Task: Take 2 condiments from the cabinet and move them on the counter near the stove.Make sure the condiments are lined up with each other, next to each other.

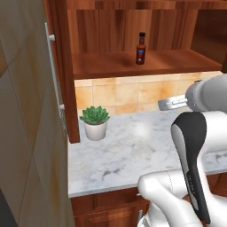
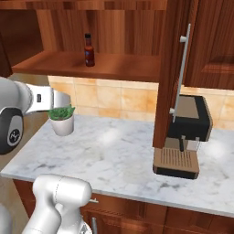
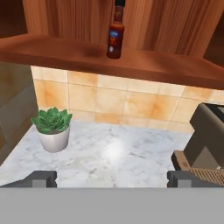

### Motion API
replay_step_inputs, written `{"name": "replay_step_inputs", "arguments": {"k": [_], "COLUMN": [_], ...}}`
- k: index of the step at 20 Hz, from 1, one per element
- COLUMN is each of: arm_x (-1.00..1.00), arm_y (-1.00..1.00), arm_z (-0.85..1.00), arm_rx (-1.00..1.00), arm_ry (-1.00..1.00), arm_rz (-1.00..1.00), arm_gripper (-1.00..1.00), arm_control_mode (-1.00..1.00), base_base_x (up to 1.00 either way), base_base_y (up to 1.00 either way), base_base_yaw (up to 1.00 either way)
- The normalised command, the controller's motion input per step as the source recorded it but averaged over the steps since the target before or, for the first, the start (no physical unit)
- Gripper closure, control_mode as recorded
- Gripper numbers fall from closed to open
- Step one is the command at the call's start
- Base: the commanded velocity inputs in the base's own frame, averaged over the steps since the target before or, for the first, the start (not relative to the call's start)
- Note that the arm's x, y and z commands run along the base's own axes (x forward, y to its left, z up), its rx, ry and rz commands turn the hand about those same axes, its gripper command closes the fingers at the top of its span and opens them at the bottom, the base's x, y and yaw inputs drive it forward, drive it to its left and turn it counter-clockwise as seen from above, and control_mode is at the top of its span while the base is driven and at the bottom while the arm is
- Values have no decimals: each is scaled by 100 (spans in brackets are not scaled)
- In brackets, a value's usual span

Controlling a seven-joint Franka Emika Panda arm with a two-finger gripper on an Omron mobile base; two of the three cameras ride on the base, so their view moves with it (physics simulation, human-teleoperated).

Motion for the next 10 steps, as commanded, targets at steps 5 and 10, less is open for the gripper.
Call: {"name": "replay_step_inputs", "arguments": {"k": [5, 10], "arm_x": [32, 43], "arm_y": [0, 5], "arm_z": [51, 5], "arm_rx": [8, 1], "arm_ry": [0, -6], "arm_rz": [0, 0], "arm_gripper": [-100, -100], "arm_control_mode": [-100, -100], "base_base_x": [0, 0], "base_base_y": [0, 0], "base_base_yaw": [0, 0]}}
